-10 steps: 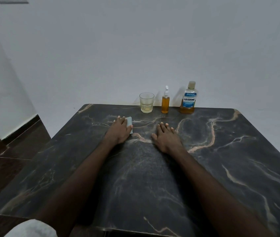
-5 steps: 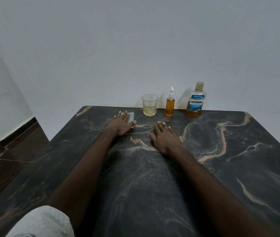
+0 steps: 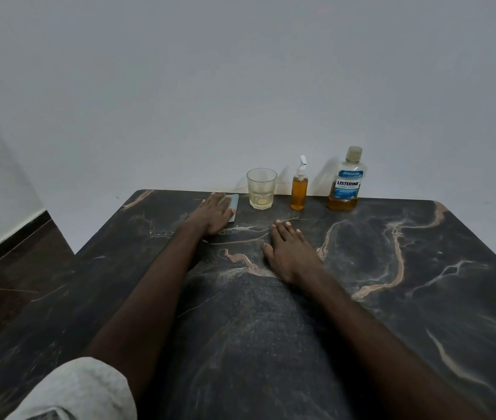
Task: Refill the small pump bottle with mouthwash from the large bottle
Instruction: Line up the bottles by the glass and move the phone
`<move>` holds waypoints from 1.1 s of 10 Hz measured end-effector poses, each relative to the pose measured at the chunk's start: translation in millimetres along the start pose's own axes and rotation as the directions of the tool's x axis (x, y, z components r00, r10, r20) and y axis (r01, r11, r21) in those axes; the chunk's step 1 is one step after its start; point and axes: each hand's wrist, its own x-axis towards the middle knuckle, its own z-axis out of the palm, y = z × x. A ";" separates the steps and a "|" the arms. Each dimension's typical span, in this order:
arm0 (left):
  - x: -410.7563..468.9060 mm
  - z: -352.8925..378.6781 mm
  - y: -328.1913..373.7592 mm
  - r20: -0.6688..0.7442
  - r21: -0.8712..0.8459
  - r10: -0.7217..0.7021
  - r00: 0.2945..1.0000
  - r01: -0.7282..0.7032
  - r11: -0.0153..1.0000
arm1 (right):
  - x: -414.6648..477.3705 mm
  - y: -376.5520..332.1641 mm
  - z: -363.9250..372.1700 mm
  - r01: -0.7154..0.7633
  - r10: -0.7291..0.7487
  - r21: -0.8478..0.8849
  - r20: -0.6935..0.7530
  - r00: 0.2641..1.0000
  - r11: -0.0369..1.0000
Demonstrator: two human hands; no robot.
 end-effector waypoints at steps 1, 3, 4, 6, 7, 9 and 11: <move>3.5 0.0 -0.6 -0.017 -0.030 -0.020 1.000 0.019 0.999 | -1.1 -0.2 -0.8 0.000 0.000 -0.001 -0.001 1.000 1.000; 10.2 1.3 0.6 -0.036 -0.032 -0.031 0.999 0.030 0.999 | -2.0 -1.0 -0.7 0.000 0.000 0.003 -0.012 1.000 1.000; 13.6 2.0 1.2 -0.052 -0.015 -0.031 0.998 0.030 0.999 | -1.7 -0.8 -1.0 -0.002 0.002 -0.001 -0.008 1.000 1.000; 20.5 3.2 1.9 -0.065 0.004 -0.036 0.997 0.036 0.999 | -1.8 -0.7 0.1 0.000 0.000 -0.006 -0.013 1.000 1.000; 23.3 3.3 1.2 -0.067 0.014 -0.033 0.997 0.034 0.999 | -1.8 -0.5 0.3 0.002 -0.002 -0.005 -0.026 1.000 1.000; 24.2 2.9 -1.0 -0.073 0.012 -0.018 0.997 0.019 1.000 | -1.9 -1.0 0.0 0.003 -0.003 -0.004 -0.020 1.000 1.000; 23.9 3.5 -0.7 -0.081 0.015 -0.017 0.997 0.018 1.000 | -3.2 -1.2 -0.8 0.003 -0.003 -0.002 -0.016 1.000 1.000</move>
